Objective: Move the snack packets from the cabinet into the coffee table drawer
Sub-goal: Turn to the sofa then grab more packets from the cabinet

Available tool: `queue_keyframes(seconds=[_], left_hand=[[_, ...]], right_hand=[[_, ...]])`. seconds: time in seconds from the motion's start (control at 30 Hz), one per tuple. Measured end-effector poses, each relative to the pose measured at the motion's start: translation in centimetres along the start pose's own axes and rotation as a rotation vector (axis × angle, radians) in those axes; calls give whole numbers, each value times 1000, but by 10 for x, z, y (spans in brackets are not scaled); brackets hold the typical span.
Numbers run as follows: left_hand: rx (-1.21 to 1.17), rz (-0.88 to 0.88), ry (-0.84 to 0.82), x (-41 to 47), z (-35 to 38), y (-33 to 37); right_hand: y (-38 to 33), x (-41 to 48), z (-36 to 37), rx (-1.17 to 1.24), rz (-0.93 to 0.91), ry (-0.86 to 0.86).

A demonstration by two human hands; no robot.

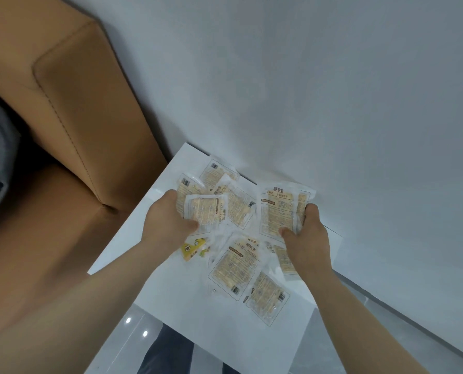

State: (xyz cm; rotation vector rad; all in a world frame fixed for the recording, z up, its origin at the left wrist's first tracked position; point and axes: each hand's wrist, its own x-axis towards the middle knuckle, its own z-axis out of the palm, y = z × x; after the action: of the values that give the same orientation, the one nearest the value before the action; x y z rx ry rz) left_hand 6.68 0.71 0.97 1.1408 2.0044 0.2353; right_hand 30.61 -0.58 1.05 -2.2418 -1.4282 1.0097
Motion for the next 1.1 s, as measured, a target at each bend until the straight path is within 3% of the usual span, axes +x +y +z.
queue_keyframes(seconds=[0.43,0.87,1.1], left_hand=[[21,171,79,-67,-70,43],[-163,313,52,-173,-148,94],[-85,449,43,-222,-185,126]], right_hand=[[-37,-59,-64,-33,-51,44],[-104,-149,-156,-6,-148,126],[-136,-205,-210,-60,-188,207]])
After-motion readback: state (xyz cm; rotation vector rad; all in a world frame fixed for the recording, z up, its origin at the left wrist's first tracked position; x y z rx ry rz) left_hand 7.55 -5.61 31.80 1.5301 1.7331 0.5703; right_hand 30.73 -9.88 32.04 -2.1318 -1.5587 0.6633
